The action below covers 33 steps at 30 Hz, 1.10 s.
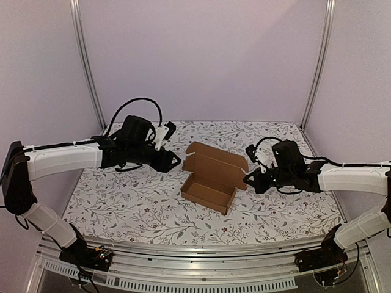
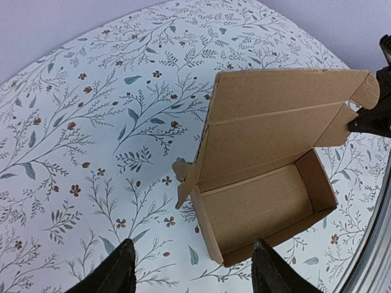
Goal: Fold the paper box
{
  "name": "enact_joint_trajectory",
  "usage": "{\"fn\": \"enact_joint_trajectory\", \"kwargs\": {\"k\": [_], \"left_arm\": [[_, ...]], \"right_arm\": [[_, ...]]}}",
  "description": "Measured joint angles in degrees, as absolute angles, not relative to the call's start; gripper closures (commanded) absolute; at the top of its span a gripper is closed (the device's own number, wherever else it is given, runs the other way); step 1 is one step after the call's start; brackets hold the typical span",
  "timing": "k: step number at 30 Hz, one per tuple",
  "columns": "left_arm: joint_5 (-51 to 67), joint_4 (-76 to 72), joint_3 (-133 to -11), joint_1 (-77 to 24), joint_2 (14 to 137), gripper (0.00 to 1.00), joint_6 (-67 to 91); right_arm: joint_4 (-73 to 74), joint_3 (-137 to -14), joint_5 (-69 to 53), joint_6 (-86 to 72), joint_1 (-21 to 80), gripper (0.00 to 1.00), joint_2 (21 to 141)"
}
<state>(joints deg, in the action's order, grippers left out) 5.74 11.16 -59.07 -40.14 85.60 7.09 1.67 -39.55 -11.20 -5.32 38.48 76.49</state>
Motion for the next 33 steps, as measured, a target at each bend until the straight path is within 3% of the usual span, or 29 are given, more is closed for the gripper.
{"fn": "enact_joint_trajectory", "kwargs": {"k": [12,14,18,26,33], "left_arm": [[14.9,5.1,-55.7,-35.8,90.1,0.35,2.9],[16.9,3.9,-55.1,-34.9,90.5,0.24,2.2],[22.0,0.9,-55.2,-32.8,93.0,0.16,-0.4],[30.1,0.6,-57.9,-29.0,98.4,0.17,-4.9],[37.8,4.4,-65.3,-27.7,103.6,0.29,-7.6]], "right_arm": [[6.0,-39.6,-14.9,0.1,38.5,1.00,74.3],[6.5,-39.6,-15.8,0.6,38.5,1.00,74.3],[7.3,-39.8,-17.4,1.4,38.5,1.00,74.3],[8.0,-39.9,-19.5,2.4,38.5,1.00,74.3],[8.6,-40.2,-20.5,2.6,38.5,1.00,74.5]]}}
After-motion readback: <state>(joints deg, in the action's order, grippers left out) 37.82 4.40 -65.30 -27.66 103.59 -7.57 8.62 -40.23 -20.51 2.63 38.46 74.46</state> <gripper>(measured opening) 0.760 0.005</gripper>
